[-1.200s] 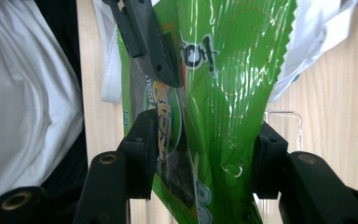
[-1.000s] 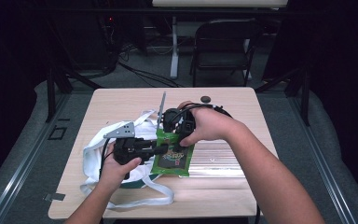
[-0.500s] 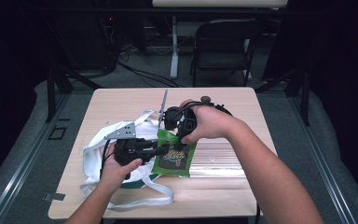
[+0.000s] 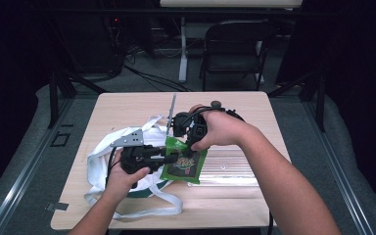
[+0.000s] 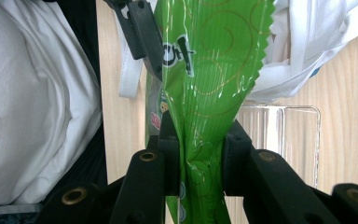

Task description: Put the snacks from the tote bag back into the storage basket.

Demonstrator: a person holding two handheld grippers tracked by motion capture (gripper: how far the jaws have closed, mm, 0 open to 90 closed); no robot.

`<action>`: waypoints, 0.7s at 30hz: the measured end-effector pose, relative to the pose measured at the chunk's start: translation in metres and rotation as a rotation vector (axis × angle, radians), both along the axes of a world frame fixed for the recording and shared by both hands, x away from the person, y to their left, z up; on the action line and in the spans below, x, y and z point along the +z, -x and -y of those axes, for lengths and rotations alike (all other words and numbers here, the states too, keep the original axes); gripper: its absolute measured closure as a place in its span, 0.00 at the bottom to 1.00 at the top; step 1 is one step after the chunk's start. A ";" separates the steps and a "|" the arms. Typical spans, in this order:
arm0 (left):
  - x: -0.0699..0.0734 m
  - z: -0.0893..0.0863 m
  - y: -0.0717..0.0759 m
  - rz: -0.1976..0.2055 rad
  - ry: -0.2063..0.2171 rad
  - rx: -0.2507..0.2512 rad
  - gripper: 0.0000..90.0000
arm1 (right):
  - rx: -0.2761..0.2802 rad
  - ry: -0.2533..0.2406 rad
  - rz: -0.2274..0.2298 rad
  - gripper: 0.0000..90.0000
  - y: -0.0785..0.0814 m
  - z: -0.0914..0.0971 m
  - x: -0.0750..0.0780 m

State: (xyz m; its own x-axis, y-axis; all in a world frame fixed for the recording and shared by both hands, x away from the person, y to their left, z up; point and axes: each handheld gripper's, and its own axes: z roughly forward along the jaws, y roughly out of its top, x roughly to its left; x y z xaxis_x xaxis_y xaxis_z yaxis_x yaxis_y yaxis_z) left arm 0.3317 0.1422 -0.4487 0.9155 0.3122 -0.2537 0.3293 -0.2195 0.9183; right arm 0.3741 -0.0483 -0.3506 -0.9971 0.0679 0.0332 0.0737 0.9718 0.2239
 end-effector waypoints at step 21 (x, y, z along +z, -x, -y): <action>-0.004 0.001 -0.003 -0.041 -0.026 0.009 0.67 | -0.003 0.020 0.018 0.83 0.001 0.000 0.000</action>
